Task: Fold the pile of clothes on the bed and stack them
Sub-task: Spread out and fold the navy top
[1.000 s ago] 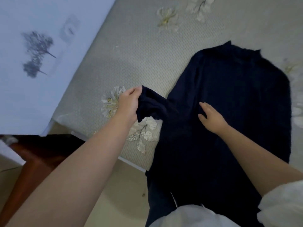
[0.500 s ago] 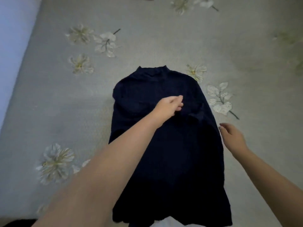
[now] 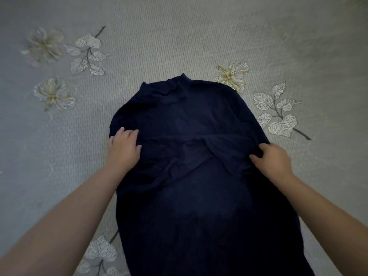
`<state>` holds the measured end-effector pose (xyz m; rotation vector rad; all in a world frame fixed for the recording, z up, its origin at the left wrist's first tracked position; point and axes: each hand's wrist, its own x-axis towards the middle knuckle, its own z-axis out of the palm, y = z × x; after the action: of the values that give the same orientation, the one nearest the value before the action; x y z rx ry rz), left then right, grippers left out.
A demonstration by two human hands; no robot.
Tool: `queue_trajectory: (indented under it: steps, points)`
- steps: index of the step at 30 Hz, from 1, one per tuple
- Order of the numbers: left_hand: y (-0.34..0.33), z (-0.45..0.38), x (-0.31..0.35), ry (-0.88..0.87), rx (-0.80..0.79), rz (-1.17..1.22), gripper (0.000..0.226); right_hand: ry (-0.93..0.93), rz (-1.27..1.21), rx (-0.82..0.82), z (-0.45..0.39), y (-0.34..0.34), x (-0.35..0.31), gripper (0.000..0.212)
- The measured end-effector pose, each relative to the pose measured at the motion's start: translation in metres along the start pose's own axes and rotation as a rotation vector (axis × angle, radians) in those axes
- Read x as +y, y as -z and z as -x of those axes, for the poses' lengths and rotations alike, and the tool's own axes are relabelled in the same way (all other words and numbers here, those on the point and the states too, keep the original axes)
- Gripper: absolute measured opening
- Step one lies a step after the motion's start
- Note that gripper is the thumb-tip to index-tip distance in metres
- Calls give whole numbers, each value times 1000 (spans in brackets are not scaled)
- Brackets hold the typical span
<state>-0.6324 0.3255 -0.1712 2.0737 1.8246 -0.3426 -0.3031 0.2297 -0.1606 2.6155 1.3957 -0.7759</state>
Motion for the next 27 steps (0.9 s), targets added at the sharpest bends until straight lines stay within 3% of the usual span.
queue_trajectory:
  steps: [2,4,6,8,9,11,13,14,16,21,24,27]
  points:
    - [4,-12,-6,-4,-90,-45,31,55,-17,18,-3,4,-1,17]
    - [13,-19,-12,-24,-112,113,26,127,-56,85,0,13,-4,38]
    - [22,-20,-18,-34,-96,341,20,357,58,164,9,19,-4,60]
    - [24,-19,-26,-74,-108,372,19,498,303,-48,25,11,-3,70]
    - [23,-19,-32,-91,-107,323,20,517,444,-167,32,7,-4,72]
    - [20,-19,-43,-75,-46,200,22,595,583,-170,38,1,-1,57]
    - [19,-17,-55,-39,85,84,25,739,482,29,37,6,1,21]
    - [19,-15,-60,-27,133,1,27,785,412,120,33,11,-1,13]
    - [24,-11,-70,-10,143,-158,37,872,360,238,21,22,-15,31]
    - [41,-19,-91,129,48,-387,51,983,328,299,-18,46,-59,36]
    - [37,-17,-95,197,37,-385,43,815,547,14,-39,39,-75,27]
    - [19,-7,-88,231,146,-222,35,623,655,-230,-52,24,-80,30]
